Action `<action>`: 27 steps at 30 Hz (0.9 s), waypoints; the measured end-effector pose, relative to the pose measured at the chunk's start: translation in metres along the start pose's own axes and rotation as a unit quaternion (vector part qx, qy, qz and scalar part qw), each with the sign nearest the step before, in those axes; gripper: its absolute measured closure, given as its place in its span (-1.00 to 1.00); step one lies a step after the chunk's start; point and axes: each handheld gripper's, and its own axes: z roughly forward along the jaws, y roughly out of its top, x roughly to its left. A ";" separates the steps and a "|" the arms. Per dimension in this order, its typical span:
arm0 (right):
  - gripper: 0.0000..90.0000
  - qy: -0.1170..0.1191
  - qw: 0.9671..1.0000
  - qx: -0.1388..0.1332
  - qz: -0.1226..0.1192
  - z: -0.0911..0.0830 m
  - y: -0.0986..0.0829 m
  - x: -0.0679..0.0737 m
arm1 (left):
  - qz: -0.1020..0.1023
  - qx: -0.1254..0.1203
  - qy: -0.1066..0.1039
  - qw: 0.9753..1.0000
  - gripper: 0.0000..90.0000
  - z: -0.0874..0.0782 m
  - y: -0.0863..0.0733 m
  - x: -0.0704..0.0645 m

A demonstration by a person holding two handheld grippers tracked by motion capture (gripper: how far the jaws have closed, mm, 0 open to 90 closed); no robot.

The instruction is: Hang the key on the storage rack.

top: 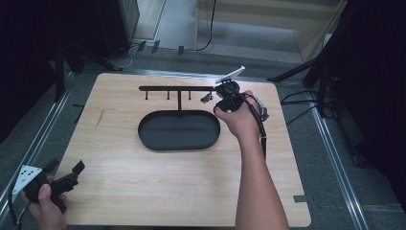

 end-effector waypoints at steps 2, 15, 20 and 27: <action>0.62 -0.005 1.000 0.004 0.002 0.002 -0.004 -0.004 | 0.001 0.000 0.000 1.000 -0.93 0.000 0.000 0.000; 0.49 -0.011 0.999 0.037 0.033 0.020 -0.033 -0.032 | 0.002 0.001 0.000 1.000 -0.93 0.000 0.000 0.000; 0.41 -0.022 0.997 0.054 0.048 0.030 -0.052 -0.047 | 0.003 0.001 0.001 1.000 -0.93 0.000 0.000 -0.001; 0.29 -0.026 0.995 0.066 0.071 0.040 -0.074 -0.063 | 0.004 0.001 0.001 1.000 -0.93 0.000 0.000 -0.001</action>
